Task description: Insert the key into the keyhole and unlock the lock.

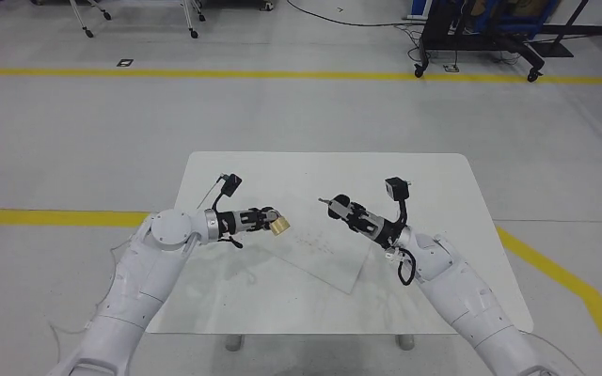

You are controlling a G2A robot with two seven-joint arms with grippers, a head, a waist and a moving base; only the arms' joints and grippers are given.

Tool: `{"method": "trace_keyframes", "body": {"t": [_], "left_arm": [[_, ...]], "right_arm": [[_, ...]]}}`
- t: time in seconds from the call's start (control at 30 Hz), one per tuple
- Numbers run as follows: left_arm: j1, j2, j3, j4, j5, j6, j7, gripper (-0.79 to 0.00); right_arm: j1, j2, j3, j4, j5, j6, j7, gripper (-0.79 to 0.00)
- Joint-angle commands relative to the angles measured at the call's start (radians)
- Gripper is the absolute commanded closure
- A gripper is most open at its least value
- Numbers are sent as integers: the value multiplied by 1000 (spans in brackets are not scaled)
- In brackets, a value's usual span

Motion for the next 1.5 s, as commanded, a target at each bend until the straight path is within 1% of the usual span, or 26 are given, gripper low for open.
{"method": "trace_keyframes", "body": {"t": [0.0,0.17,0.2,0.27,0.3,0.37,0.43,0.5,0.63,0.67,0.7,0.8,0.9,1.13,1.17,1.23,1.3,1.4,1.47], "left_arm": [[1,0,-1,-1,0,0,0,0],[3,0,-1,0,-2,3,5,0],[13,-2,0,-1,-31,10,10,0],[21,-11,1,20,-171,43,-40,0],[15,-15,2,40,-243,66,-77,0],[-8,-26,11,89,-337,105,-116,0],[-36,-40,30,142,-425,150,-150,0],[-68,-56,54,197,-482,179,-162,0],[-127,-94,108,292,-588,217,-172,0],[-138,-105,122,314,-614,223,-171,0],[-150,-115,132,337,-646,229,-168,0],[-182,-145,163,397,-711,236,-183,0],[-202,-161,182,442,-728,213,-211,0],[-202,-161,182,442,-728,213,-211,0],[-199,-160,186,438,-706,214,-187,0],[-192,-156,197,404,-635,226,-100,0],[-188,-154,204,359,-584,286,-5,0],[-186,-155,210,283,-559,409,106,0],[-184,-159,214,240,-554,452,162,0]], "right_arm": [[0,0,0,0,-1,0,0,0],[0,0,0,0,-1,0,0,0],[0,0,0,0,-1,0,0,0],[-4,-1,-1,-10,-5,16,-5,0],[-7,-2,-4,-21,-14,28,-12,0],[-13,-6,-3,-32,-30,45,-35,0],[-20,-9,4,-40,-61,63,-75,0],[-35,-12,12,-52,-96,72,-131,0],[-75,-21,25,-66,-148,90,-249,0],[-84,-23,28,-63,-151,107,-277,0],[-87,-24,31,-59,-152,122,-290,0],[-87,-24,31,-59,-152,122,-290,0],[-87,-24,31,-59,-152,122,-290,0],[-87,-24,31,-59,-152,122,-290,0],[-87,-24,31,-59,-152,122,-290,0],[-95,-26,26,-69,-130,136,-286,0],[-99,-30,26,-63,-85,178,-291,0],[-102,-37,25,-38,22,234,-287,0],[-109,-39,31,-28,80,276,-275,0]]}}
